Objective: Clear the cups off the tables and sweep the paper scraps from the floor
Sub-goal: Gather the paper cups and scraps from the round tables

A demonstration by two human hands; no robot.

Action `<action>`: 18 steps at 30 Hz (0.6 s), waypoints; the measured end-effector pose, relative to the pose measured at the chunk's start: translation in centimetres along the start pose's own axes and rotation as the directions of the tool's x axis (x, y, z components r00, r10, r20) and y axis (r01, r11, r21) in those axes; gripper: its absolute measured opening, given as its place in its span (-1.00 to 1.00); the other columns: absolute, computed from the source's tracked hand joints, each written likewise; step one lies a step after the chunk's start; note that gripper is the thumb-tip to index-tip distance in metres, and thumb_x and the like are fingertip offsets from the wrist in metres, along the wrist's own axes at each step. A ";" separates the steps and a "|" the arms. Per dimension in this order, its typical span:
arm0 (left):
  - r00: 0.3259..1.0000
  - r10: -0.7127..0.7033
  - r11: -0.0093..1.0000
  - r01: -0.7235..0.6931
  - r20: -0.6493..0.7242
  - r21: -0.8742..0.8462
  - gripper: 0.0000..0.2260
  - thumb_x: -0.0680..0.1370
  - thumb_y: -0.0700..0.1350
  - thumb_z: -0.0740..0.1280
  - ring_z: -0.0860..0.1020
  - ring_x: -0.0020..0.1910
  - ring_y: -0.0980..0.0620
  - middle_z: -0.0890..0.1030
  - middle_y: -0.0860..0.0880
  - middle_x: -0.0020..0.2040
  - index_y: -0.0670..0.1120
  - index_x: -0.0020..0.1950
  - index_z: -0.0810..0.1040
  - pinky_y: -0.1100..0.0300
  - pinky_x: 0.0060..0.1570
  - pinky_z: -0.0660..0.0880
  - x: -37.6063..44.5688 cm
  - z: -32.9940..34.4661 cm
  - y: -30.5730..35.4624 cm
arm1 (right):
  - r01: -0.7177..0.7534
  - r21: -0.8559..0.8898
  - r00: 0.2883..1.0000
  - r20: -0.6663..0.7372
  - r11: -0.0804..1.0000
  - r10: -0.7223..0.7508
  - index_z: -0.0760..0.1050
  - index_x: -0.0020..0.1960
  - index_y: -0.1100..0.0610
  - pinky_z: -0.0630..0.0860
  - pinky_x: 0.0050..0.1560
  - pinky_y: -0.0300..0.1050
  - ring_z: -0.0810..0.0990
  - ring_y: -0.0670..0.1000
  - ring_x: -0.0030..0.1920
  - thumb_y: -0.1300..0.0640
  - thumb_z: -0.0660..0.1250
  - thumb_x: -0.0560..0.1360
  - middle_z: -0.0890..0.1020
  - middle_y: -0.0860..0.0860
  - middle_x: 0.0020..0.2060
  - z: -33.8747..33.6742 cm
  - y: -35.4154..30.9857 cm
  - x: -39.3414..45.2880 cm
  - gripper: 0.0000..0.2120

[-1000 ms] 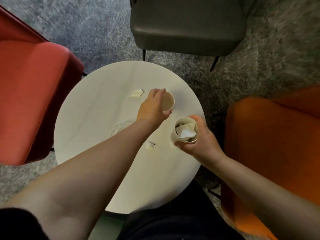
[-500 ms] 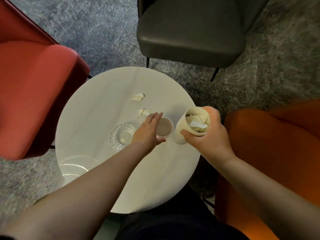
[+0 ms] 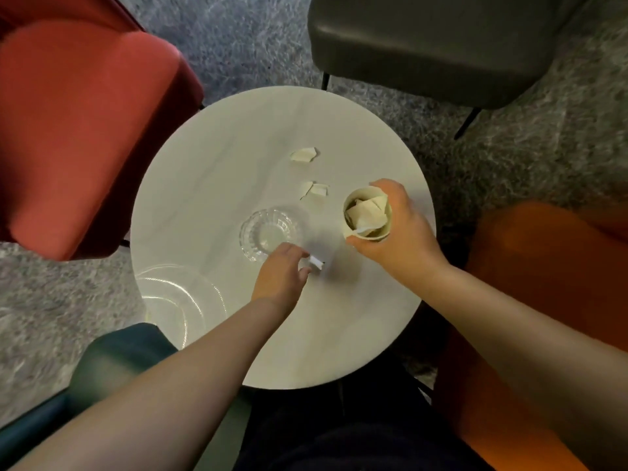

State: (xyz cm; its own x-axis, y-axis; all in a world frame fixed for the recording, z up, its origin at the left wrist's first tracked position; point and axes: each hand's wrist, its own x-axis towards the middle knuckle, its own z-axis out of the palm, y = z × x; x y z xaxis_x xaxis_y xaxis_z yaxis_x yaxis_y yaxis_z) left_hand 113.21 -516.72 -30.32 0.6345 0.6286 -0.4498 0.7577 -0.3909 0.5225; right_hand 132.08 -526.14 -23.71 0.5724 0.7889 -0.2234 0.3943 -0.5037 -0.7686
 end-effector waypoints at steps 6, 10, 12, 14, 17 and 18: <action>0.993 0.117 0.989 -0.117 0.000 0.092 -0.68 0.53 -0.27 0.35 0.41 0.28 -0.09 0.49 -0.09 0.29 -0.15 0.28 0.55 0.10 0.16 0.44 0.9 2.8 0.6 | 0.032 -0.061 0.999 0.017 0.998 -0.031 0.25 0.28 -0.13 0.34 -0.06 -0.36 0.42 -0.17 0.05 -0.09 0.58 0.22 0.40 -0.20 0.11 0.8 2.1 0.7 -0.25; 0.992 0.127 0.988 -0.124 -0.027 0.090 -0.83 0.48 -0.32 0.38 0.50 0.07 -0.14 0.56 -0.14 0.06 -0.19 0.05 0.65 0.12 -0.07 0.45 1.4 3.4 0.3 | 0.040 -0.059 0.999 0.030 0.997 -0.038 0.26 0.28 -0.11 0.40 -0.02 -0.29 0.44 -0.14 0.07 -0.05 0.59 0.22 0.40 -0.18 0.11 0.6 2.4 0.6 -0.25; 0.994 0.107 0.990 -0.107 0.000 0.087 -0.91 0.50 -0.29 0.38 0.52 -0.02 -0.16 0.56 -0.15 -0.04 -0.20 -0.05 0.66 0.09 -0.10 0.43 1.8 3.2 0.2 | 0.033 -0.049 0.998 0.047 0.998 -0.031 0.25 0.28 -0.12 0.43 0.01 -0.24 0.45 -0.12 0.10 -0.04 0.59 0.23 0.41 -0.16 0.14 0.6 2.3 0.7 -0.24; 0.998 0.049 0.998 -0.048 -0.032 0.029 -0.92 0.53 -0.24 0.37 0.53 -0.04 -0.13 0.57 -0.14 -0.07 -0.19 -0.06 0.66 0.13 -0.08 0.40 1.8 2.6 0.7 | 0.026 -0.035 0.998 0.058 0.999 -0.024 0.24 0.30 -0.12 0.44 0.01 -0.25 0.45 -0.11 0.10 -0.03 0.59 0.24 0.42 -0.14 0.16 0.6 2.3 0.8 -0.24; 0.948 -0.115 0.964 0.034 -0.298 -0.264 -0.94 0.55 -0.21 0.37 0.54 -0.12 0.05 0.59 0.00 -0.11 -0.11 -0.07 0.65 0.26 -0.08 0.43 1.3 0.7 2.9 | 0.014 -0.019 0.997 0.074 1.000 -0.012 0.24 0.32 -0.13 0.42 0.01 -0.29 0.45 -0.11 0.12 -0.02 0.59 0.24 0.43 -0.12 0.19 0.5 2.2 0.9 -0.22; 0.909 -0.170 0.928 0.018 -0.381 -0.372 -0.94 0.55 -0.20 0.37 0.53 -0.14 0.14 0.59 0.04 -0.12 -0.07 -0.07 0.63 0.33 -0.10 0.44 1.1 -0.2 3.9 | 0.008 -0.018 0.997 0.080 1.000 -0.007 0.23 0.32 -0.13 0.40 0.00 -0.33 0.44 -0.12 0.12 -0.03 0.59 0.25 0.42 -0.13 0.19 0.5 2.1 1.0 -0.22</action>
State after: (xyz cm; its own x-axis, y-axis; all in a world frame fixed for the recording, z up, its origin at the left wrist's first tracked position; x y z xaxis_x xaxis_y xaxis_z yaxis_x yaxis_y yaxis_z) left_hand 116.85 -517.43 -28.67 0.3895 0.8938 -0.2222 0.6578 -0.1010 0.7464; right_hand 133.17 -526.22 -25.88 0.5102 0.8180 -0.2656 0.4123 -0.5036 -0.7592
